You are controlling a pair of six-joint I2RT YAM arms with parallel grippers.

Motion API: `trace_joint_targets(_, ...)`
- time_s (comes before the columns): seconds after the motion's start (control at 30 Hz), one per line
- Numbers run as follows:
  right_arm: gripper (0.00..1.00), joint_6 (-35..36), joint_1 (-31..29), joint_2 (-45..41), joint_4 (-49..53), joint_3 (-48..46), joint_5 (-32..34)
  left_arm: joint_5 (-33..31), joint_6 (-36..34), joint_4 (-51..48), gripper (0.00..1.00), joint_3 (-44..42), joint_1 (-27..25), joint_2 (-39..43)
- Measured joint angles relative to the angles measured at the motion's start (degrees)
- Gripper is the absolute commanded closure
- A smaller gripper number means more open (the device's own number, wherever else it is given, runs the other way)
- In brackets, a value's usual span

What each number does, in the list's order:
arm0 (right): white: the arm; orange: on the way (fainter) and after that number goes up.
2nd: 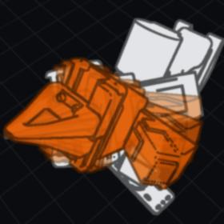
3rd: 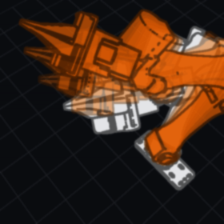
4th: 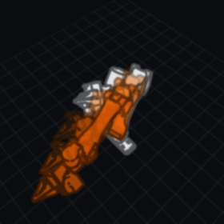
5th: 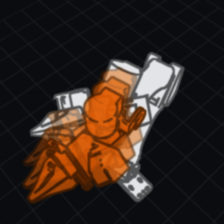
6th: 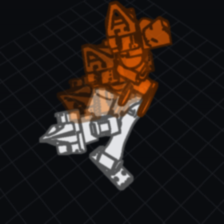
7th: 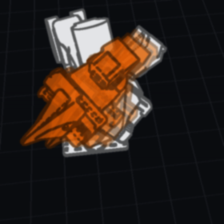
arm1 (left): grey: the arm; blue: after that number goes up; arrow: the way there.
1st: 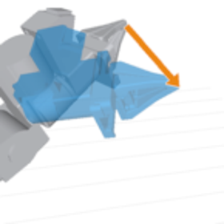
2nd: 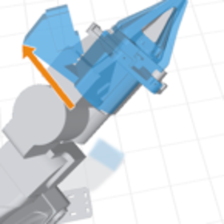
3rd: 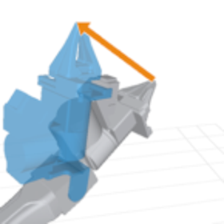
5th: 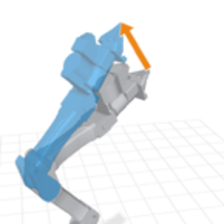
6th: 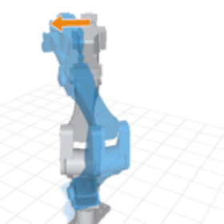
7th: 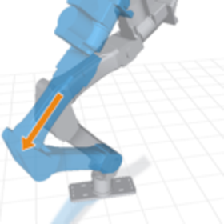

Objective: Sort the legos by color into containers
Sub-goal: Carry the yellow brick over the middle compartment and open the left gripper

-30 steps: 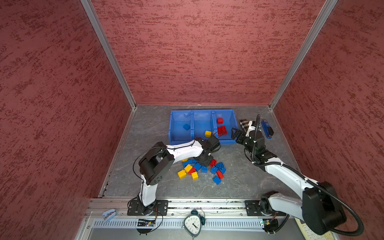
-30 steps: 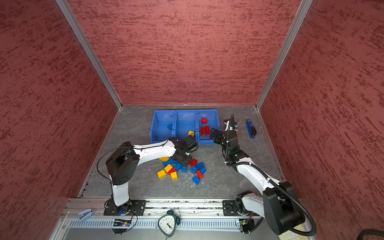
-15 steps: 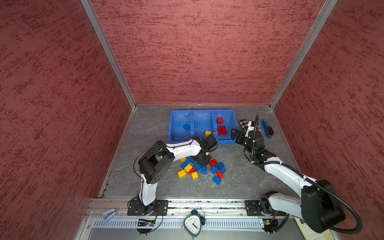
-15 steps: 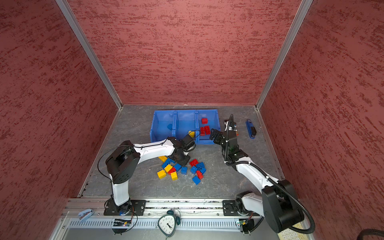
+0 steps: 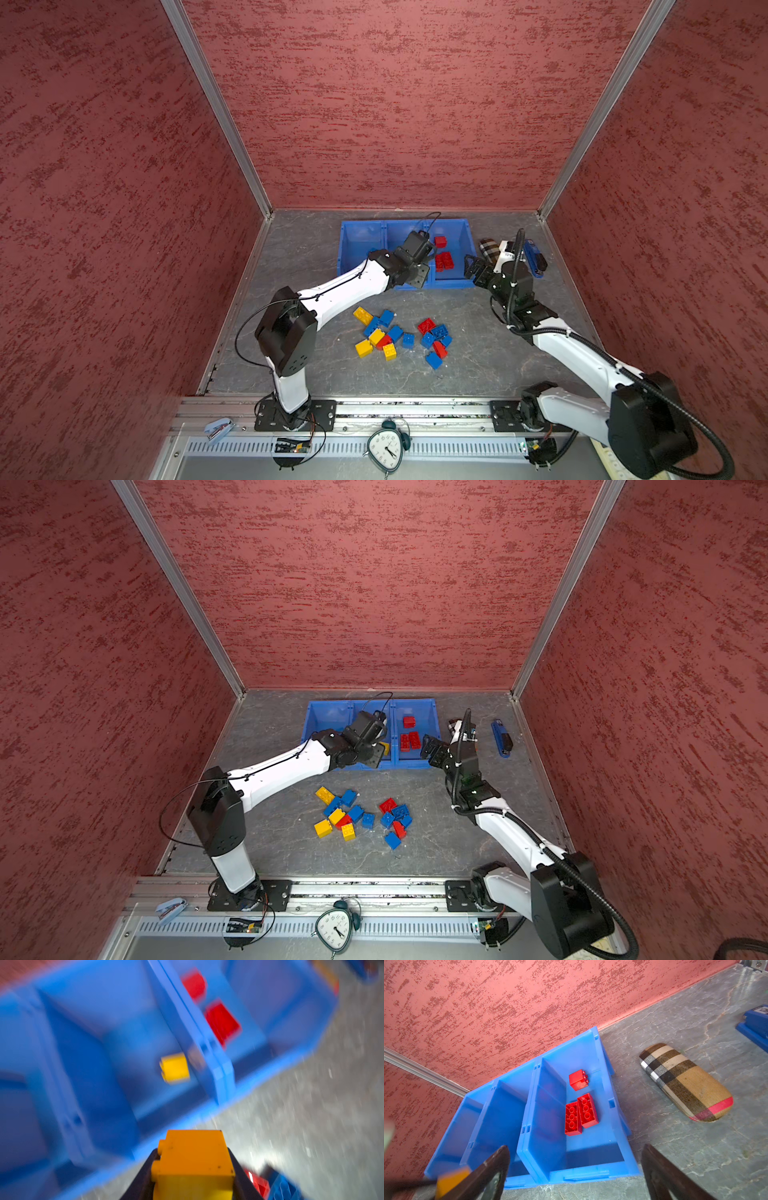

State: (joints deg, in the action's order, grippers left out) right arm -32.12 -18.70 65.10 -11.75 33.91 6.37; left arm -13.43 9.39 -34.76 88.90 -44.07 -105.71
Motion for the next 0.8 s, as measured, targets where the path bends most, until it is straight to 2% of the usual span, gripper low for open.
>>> trace_joint_targets(0.2,0.01,0.2,0.0,-1.0,0.0,0.0,-1.3,-6.0,0.0,1.0,0.64,15.0,3.6,-15.8)
trace_joint_targets(0.27,0.01,0.2,0.0,-1.4,0.1,0.0,-1.2,-7.6,0.0,0.0,0.59,18.8,3.8,-19.9)
trace_joint_targets(0.43,0.01,0.0,0.0,-2.2,0.8,0.0,-1.0,-9.4,0.6,-3.0,0.25,23.7,3.8,-24.1)
trace_joint_targets(0.53,0.01,0.0,0.0,-2.5,0.9,0.0,-1.2,-9.4,1.7,-3.7,0.12,23.9,3.8,-23.5)
trace_joint_targets(0.63,0.01,0.0,0.0,-2.8,0.9,0.0,-1.3,-8.3,3.1,-3.8,0.06,21.7,3.8,-21.0)
trace_joint_targets(0.7,0.01,0.0,0.0,-3.1,0.9,0.0,-1.3,-7.2,3.8,-3.8,0.03,18.7,3.4,-17.3)
trace_joint_targets(0.8,0.01,0.0,0.0,-3.6,0.2,-0.5,-1.3,-4.0,4.7,-2.0,0.01,8.8,2.1,-7.1)
